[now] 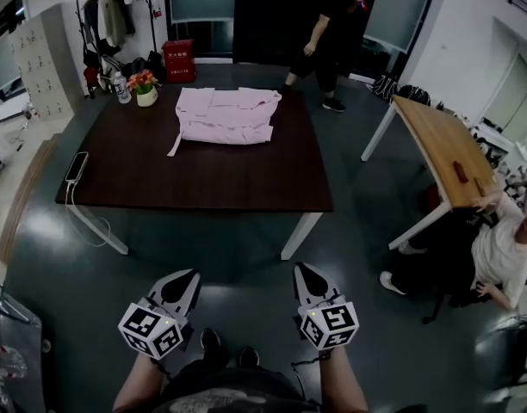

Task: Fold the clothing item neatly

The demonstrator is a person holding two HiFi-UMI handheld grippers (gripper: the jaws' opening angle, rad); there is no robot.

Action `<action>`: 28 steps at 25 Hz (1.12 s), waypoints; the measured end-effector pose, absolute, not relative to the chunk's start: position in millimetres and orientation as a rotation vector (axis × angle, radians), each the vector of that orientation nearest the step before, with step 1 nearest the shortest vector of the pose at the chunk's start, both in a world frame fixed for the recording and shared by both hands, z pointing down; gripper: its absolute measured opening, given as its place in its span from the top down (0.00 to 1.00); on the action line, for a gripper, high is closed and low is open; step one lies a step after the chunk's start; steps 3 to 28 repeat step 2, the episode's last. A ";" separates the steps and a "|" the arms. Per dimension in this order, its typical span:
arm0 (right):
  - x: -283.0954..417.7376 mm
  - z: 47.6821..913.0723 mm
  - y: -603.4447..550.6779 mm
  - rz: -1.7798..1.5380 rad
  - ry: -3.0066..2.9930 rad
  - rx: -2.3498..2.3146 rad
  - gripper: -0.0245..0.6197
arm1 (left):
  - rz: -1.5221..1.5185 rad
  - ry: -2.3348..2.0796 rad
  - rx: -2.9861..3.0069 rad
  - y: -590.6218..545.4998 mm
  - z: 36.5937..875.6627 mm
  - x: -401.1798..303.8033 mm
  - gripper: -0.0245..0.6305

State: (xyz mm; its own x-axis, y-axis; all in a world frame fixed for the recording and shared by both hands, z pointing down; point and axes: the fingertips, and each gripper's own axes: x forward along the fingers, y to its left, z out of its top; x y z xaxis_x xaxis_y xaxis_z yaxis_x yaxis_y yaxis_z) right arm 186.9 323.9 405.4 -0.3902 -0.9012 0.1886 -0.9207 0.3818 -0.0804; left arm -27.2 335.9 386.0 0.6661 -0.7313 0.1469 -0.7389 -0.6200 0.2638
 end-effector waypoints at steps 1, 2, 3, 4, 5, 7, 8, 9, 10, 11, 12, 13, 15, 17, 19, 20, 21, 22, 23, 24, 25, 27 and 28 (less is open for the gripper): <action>187.3 407.2 324.1 0.262 -2.519 1.657 0.97 | 0.039 -1.175 2.581 338.4 387.3 -25.7 0.95; 187.7 408.8 324.1 0.262 -2.523 1.648 0.97 | 0.042 -1.178 2.580 340.8 388.4 -24.2 0.95; 187.7 408.8 324.1 0.262 -2.523 1.648 0.97 | 0.042 -1.178 2.580 340.8 388.4 -24.2 0.95; 187.7 408.8 324.1 0.262 -2.523 1.648 0.97 | 0.042 -1.178 2.580 340.8 388.4 -24.2 0.95; 187.7 408.8 324.1 0.262 -2.523 1.648 0.97 | 0.042 -1.178 2.580 340.8 388.4 -24.2 0.95; 187.7 408.8 324.1 0.262 -2.523 1.648 0.97 | 0.042 -1.178 2.580 340.8 388.4 -24.2 0.95; 187.7 408.8 324.1 0.262 -2.523 1.648 0.97 | 0.042 -1.178 2.580 340.8 388.4 -24.2 0.95; 187.7 408.8 324.1 0.262 -2.523 1.648 0.97 | 0.042 -1.178 2.580 340.8 388.4 -24.2 0.95; 187.7 408.8 324.1 0.262 -2.523 1.648 0.97 | 0.042 -1.178 2.580 340.8 388.4 -24.2 0.95; 187.7 408.8 324.1 0.262 -2.523 1.648 0.97 | 0.042 -1.178 2.580 340.8 388.4 -24.2 0.95; 187.7 408.8 324.1 0.262 -2.523 1.648 0.97 | 0.042 -1.178 2.580 340.8 388.4 -24.2 0.95; 187.7 408.8 324.1 0.262 -2.523 1.648 0.97 | 0.042 -1.178 2.580 340.8 388.4 -24.2 0.95; 187.7 408.8 324.1 0.262 -2.523 1.648 0.97 | 0.042 -1.178 2.580 340.8 388.4 -24.2 0.95; 187.7 408.8 324.1 0.262 -2.523 1.648 0.97 | 0.042 -1.178 2.580 340.8 388.4 -24.2 0.95; 187.7 408.8 324.1 0.262 -2.523 1.648 0.97 | 0.042 -1.178 2.580 340.8 388.4 -24.2 0.95; 187.7 408.8 324.1 0.262 -2.523 1.648 0.97 | 0.042 -1.178 2.580 340.8 388.4 -24.2 0.95; 187.7 408.8 324.1 0.262 -2.523 1.648 0.97 | 0.042 -1.178 2.580 340.8 388.4 -24.2 0.95; 187.7 408.8 324.1 0.262 -2.523 1.648 0.97 | 0.042 -1.178 2.580 340.8 388.4 -24.2 0.95; 187.7 408.8 324.1 0.262 -2.523 1.648 0.97 | 0.042 -1.178 2.580 340.8 388.4 -24.2 0.95; 187.7 408.8 324.1 0.262 -2.523 1.648 0.97 | 0.042 -1.178 2.580 340.8 388.4 -24.2 0.95; 187.7 408.8 324.1 0.262 -2.523 1.648 0.97 | 0.042 -1.178 2.580 340.8 388.4 -24.2 0.95; 187.7 408.8 324.1 0.262 -2.523 1.648 0.97 | 0.042 -1.178 2.580 340.8 388.4 -24.2 0.95; 187.7 408.8 324.1 0.262 -2.523 1.648 0.97 | 0.042 -1.178 2.580 340.8 388.4 -24.2 0.95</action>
